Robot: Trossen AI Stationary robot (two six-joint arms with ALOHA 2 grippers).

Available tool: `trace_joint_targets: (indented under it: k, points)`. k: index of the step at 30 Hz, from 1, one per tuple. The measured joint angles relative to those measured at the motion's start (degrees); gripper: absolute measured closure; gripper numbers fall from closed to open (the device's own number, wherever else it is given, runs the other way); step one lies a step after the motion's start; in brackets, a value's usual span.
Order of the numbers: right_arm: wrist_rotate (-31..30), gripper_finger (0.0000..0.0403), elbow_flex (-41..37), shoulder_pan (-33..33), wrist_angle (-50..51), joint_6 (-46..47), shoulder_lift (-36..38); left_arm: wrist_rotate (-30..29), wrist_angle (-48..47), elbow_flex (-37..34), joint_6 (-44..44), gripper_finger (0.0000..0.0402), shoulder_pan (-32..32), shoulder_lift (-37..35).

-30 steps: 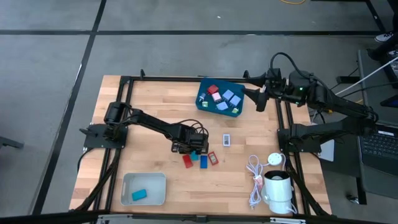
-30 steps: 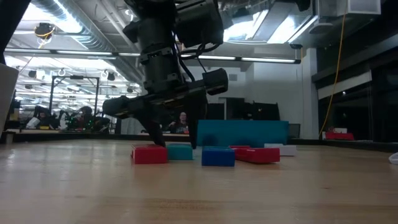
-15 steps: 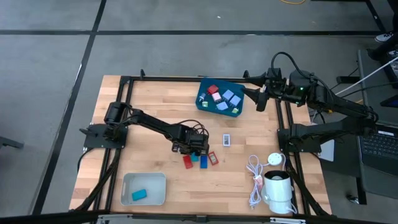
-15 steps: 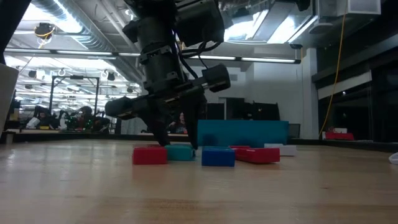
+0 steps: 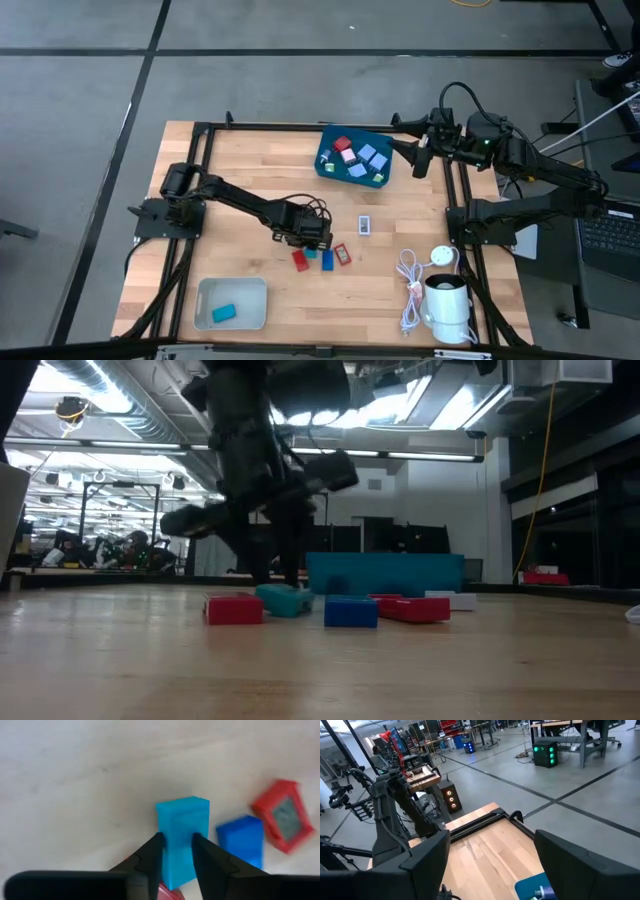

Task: Pick & Place Office items
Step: Put the light blue digital timer into the white bin

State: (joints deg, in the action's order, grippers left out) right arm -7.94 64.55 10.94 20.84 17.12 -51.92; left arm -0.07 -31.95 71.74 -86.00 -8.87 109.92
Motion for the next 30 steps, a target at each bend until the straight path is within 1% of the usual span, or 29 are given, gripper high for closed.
trace_joint_targets:
  k: [5, 8, 10, 12, 13, 15, 20, 24, 27, 30]
  points:
    - [-0.02, 0.0105, 0.02, 0.0, -0.96, 0.0, 0.0, -0.69, -0.25, 0.12, 0.05, 0.0346, -1.1, -2.96]
    - [-0.04, 0.0105, 0.02, 0.0, -1.31, -0.02, 0.0, -2.23, -1.25, 0.13, 0.3, 0.0364, -1.54, -3.98]
    - [-0.02, 0.0105, 0.02, 0.0, -1.57, -0.02, 0.0, -2.4, -1.95, 0.19, 1.15, 0.0366, -1.65, -4.28]
    - [-0.01, 0.0105, 0.02, 0.0, -1.65, -0.02, 0.0, 0.41, -0.77, 0.21, 2.96, 0.0358, -1.63, -4.21]
    - [-0.02, 0.0105, 0.02, 0.0, -1.75, 0.0, 0.0, 1.57, 0.23, 0.21, 4.09, 0.0349, -1.63, -4.23]
    - [-0.02, 0.0105, 0.02, 0.0, -1.79, 0.07, 0.0, 1.65, 2.13, 0.36, 5.11, 0.0319, -1.63, -3.91]
    - [0.26, 0.0105, 0.02, 0.0, -1.84, 0.49, 0.0, -2.49, 2.89, 0.36, 4.77, 0.0218, -1.2, -3.58]
    - [1.33, 0.0105, 0.02, -0.02, -1.82, 0.68, 0.0, -3.83, 2.29, 0.36, 2.51, 0.0142, -0.28, -3.49]
    - [1.35, 0.0105, 0.02, 0.0, -1.81, 0.68, 0.0, -4.66, 2.21, 0.4, 0.99, 0.0108, 0.17, -2.76]
    - [1.49, 0.0105, 0.02, 0.0, -1.77, 0.68, 0.0, -4.34, 2.94, 0.39, 0.82, 0.0096, 0.4, -1.09]
